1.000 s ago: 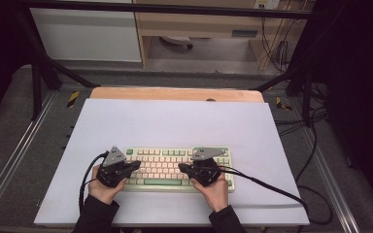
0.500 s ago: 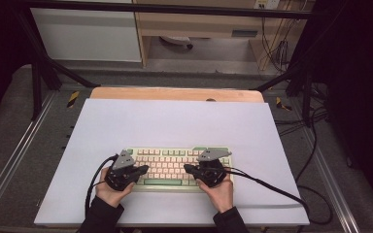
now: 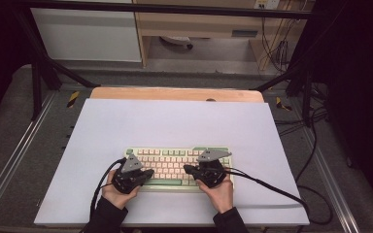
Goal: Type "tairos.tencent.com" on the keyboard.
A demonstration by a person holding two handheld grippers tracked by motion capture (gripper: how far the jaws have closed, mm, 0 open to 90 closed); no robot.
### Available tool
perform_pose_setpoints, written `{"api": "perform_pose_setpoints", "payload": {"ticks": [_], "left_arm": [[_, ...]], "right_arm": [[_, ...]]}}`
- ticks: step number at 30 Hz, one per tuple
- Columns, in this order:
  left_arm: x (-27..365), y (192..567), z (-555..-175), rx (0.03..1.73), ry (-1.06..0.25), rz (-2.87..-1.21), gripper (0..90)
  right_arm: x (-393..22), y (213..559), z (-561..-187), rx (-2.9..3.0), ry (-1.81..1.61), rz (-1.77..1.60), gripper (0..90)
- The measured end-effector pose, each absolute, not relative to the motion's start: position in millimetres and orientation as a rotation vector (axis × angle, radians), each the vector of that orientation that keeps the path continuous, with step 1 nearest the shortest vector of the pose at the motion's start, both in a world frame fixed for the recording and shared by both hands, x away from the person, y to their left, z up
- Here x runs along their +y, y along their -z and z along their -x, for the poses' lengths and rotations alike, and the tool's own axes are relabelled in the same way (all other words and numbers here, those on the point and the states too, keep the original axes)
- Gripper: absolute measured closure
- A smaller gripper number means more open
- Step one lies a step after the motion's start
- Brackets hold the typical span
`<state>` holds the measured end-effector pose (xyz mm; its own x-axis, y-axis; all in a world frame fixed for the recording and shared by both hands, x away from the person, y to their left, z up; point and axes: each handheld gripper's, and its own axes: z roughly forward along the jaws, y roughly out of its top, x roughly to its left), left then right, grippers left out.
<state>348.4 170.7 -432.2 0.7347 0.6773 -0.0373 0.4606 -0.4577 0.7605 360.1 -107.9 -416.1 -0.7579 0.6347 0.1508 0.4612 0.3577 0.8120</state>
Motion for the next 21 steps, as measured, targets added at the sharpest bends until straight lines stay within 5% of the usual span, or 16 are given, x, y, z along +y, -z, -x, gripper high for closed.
{"api": "perform_pose_setpoints", "payload": {"ticks": [21], "left_arm": [[186, 418, -354, 0.890, -0.398, -2.060, 90.0]], "right_arm": [[-106, 418, -358, 2.430, -1.367, -0.986, 90.0]]}}
